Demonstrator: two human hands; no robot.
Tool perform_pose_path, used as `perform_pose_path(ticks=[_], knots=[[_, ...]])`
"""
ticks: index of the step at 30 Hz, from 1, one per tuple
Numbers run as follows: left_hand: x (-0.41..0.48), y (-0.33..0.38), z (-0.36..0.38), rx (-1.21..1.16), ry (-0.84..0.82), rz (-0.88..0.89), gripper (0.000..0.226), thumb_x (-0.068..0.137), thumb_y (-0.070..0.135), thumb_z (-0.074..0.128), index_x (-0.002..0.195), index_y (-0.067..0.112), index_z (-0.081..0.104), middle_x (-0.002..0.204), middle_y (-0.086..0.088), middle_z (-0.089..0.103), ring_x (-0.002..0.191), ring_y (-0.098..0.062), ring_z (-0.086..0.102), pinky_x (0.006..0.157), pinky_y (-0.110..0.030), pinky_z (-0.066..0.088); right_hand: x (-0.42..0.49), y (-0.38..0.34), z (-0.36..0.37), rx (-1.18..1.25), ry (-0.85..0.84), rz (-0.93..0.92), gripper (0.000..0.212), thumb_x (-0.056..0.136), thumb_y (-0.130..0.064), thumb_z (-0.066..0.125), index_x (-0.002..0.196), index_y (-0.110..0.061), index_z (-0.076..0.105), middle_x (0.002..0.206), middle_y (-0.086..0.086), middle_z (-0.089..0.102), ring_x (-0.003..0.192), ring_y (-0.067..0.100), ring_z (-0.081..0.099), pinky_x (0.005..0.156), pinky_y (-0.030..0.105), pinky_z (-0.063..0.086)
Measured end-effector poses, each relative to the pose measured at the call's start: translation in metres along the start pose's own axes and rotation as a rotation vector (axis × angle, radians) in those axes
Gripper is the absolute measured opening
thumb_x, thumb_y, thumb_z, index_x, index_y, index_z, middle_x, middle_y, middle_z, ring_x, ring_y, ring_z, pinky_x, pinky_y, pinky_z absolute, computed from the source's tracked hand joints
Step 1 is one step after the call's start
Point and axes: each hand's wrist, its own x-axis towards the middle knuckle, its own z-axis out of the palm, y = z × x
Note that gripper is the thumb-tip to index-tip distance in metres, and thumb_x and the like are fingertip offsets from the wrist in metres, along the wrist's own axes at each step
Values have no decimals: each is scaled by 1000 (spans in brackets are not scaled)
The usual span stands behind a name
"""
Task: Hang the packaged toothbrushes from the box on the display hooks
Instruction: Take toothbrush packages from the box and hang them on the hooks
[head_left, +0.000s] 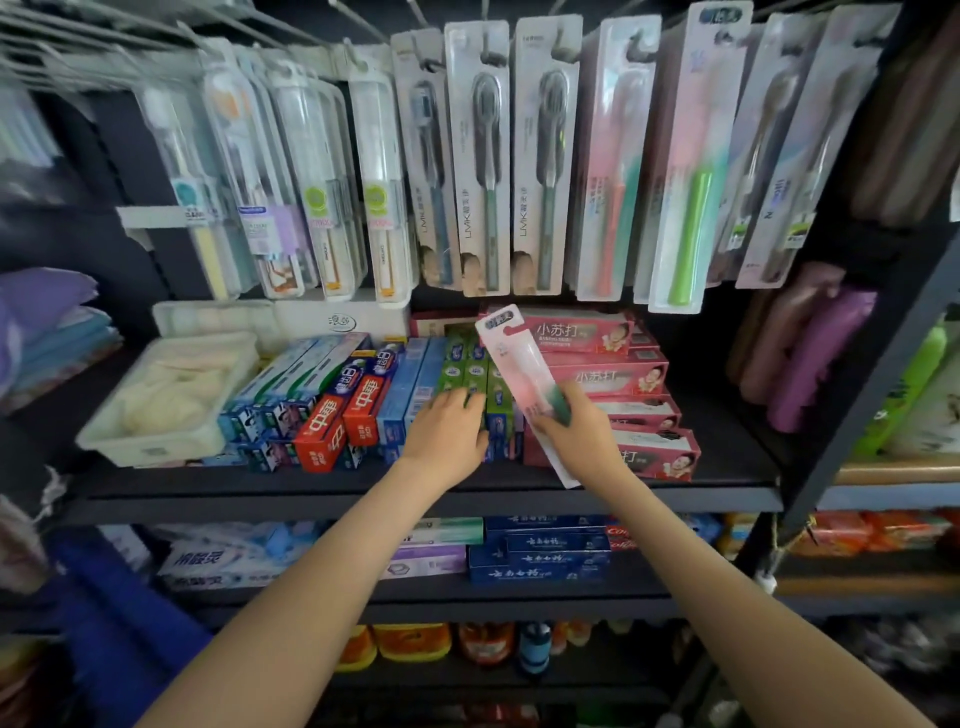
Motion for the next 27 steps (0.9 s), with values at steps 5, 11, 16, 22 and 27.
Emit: perform_pose_path(ticks=[5, 11, 16, 22, 27], knots=[[3, 4, -9, 7, -8, -1, 49, 98, 27, 46, 143, 10, 37, 137, -11, 49, 124, -28, 46, 101, -36, 38, -8, -28, -26, 100, 58, -120, 19, 92, -14, 61, 90, -22, 44, 85, 3, 56, 71, 17, 55, 61, 30, 51], [8, 2, -19, 1, -156, -31, 48, 99, 28, 46, 143, 10, 37, 141, -12, 44, 128, -29, 43, 103, -40, 41, -2, -79, -61, 219, 151, -205, 69, 95, -9, 55, 151, -25, 18, 139, -17, 34, 126, 2, 34, 104, 21, 34], [18, 2, -34, -27, -242, -13, 36, 99, 25, 46, 131, 9, 47, 134, -12, 47, 123, -29, 46, 94, -39, 44, 12, -105, -83, 194, 245, -256, 79, 96, -7, 53, 153, -31, 4, 155, -13, 22, 114, 3, 42, 84, 6, 36], [34, 7, -64, 17, -251, -4, 31, 100, 29, 44, 122, 11, 55, 122, -10, 59, 108, -28, 58, 77, -33, 46, 19, -129, -105, 137, 334, -312, 75, 96, -6, 52, 153, -34, 13, 152, -1, 35, 73, 25, 53, 55, 14, 47], [51, 30, -120, -54, 230, 95, 32, 101, 29, 40, 128, 14, 52, 116, -6, 58, 102, -24, 58, 70, -34, 47, 27, -139, -117, 107, 353, -322, 72, 96, -9, 51, 152, -36, 15, 122, 28, 53, 66, 27, 50, 60, 27, 47]])
